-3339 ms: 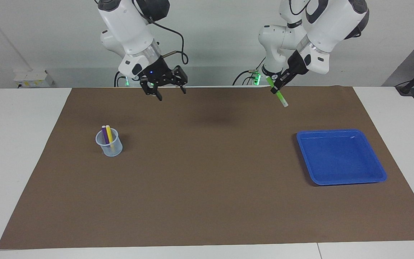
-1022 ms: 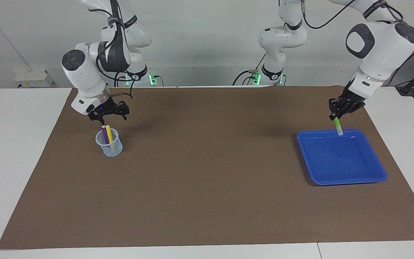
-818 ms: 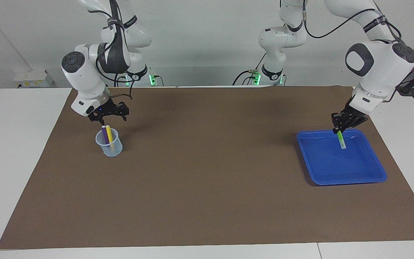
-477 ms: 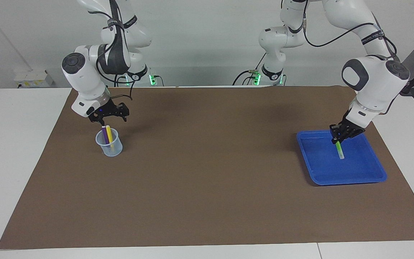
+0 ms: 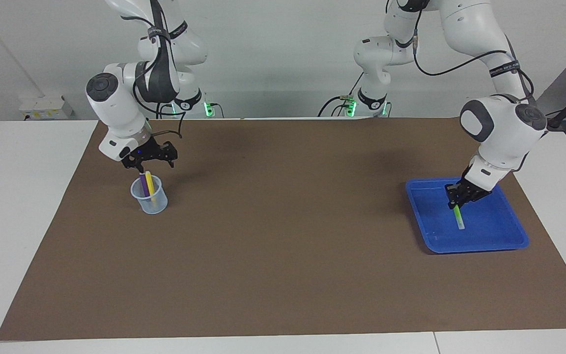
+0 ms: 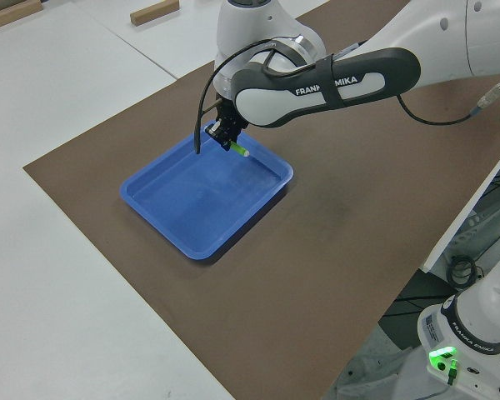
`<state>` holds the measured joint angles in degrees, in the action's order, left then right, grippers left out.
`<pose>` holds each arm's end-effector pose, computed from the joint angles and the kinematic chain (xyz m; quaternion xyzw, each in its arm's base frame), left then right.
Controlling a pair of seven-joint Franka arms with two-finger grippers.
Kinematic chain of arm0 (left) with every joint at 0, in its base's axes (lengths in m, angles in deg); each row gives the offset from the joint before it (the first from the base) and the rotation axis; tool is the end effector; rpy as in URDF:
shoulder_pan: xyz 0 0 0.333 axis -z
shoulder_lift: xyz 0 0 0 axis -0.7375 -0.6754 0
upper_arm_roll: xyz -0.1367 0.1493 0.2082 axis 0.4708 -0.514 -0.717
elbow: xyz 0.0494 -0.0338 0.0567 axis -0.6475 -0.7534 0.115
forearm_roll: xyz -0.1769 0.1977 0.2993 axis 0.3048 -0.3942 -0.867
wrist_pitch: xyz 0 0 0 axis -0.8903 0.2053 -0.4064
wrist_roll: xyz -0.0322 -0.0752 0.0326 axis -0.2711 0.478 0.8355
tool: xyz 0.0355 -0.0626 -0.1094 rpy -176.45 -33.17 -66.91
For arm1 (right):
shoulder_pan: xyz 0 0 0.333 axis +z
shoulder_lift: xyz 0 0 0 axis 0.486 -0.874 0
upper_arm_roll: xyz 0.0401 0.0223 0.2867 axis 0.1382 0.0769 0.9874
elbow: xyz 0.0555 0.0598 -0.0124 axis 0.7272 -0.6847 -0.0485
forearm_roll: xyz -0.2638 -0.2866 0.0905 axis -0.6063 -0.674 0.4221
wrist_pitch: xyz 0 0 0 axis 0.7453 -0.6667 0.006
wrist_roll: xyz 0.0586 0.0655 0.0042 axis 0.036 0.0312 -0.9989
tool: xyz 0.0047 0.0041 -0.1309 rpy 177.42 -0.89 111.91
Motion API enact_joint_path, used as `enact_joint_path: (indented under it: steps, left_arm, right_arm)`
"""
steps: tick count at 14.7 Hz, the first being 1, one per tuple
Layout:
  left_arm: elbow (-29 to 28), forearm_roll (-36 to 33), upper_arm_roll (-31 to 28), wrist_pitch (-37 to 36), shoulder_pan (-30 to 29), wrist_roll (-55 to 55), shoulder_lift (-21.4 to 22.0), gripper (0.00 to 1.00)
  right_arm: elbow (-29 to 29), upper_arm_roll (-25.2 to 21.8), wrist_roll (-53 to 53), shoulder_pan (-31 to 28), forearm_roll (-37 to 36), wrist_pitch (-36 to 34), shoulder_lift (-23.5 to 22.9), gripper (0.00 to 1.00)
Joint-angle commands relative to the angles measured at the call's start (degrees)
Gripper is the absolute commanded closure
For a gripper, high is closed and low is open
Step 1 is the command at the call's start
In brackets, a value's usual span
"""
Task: Right arm passes pens to left for tray arrangement
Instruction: 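Lower the green pen into the blue tray with the left gripper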
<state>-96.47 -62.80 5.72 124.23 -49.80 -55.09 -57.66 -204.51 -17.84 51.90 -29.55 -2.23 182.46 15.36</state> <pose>0.6137 0.0602 0.3204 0.9980 -0.0329 0.0498 0.0206 0.4969 -0.0025 0.3390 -0.9949 -0.0930 0.0376 0.0130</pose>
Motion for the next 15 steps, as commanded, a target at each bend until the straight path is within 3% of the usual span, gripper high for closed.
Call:
enact_joint_path:
  steps: [1, 10, 15]
  left_arm:
    - [-0.04, -0.25, -0.01, 3.08, 0.17, 0.16, -1.99, 1.0]
    - [-0.74, -0.25, 0.17, 5.55, 1.58, 3.85, -4.46, 1.0]
    - [-1.01, -0.25, 0.17, 6.08, 1.58, 3.59, -5.34, 1.0]
  right_arm:
    - [-0.38, 0.6, 0.64, -0.23, 1.33, 2.03, -0.64, 0.0]
    - [-0.46, 0.42, -1.01, -0.13, 3.88, 2.47, -0.64, 0.0]
    - [-0.46, 0.42, -4.9, -2.6, 3.8, 3.18, -0.73, 0.22]
